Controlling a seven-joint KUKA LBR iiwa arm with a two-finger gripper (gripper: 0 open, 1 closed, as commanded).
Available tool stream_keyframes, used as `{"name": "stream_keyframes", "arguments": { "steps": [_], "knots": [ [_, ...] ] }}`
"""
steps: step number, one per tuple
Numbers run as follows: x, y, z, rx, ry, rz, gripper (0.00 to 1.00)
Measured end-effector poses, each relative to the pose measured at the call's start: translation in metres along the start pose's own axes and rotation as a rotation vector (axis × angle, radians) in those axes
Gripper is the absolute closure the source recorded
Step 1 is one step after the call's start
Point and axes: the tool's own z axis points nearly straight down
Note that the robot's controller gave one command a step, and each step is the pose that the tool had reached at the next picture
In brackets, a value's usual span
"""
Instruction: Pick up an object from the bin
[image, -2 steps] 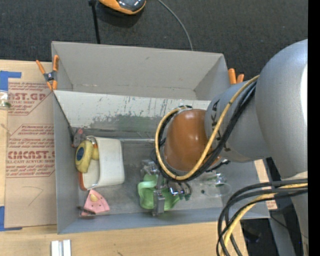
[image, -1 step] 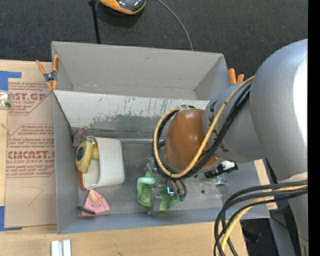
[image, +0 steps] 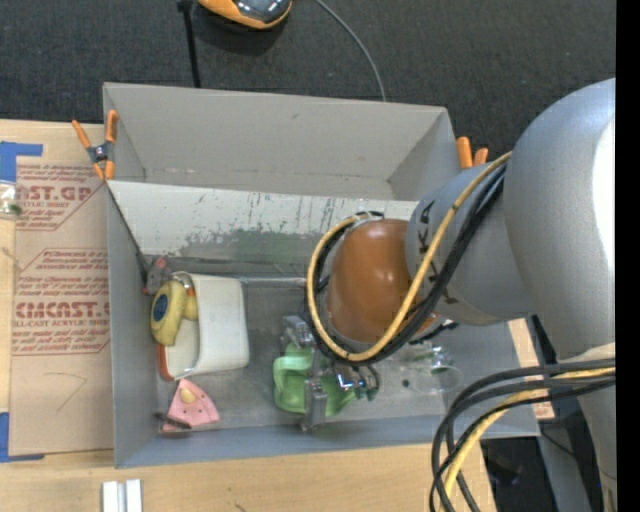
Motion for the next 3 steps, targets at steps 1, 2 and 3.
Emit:
{"name": "stream_keyframes", "arguments": {
  "steps": [1,2,3],
  "knots": [
    [0.003,-0.001,0.008,-0.003,0.0,0.167,0.0],
    [0.001,-0.006,0.01,-0.001,0.002,0.231,0.0],
    [0.0,-0.011,0.01,-0.003,-0.007,-0.041,0.0]
  ]
}}
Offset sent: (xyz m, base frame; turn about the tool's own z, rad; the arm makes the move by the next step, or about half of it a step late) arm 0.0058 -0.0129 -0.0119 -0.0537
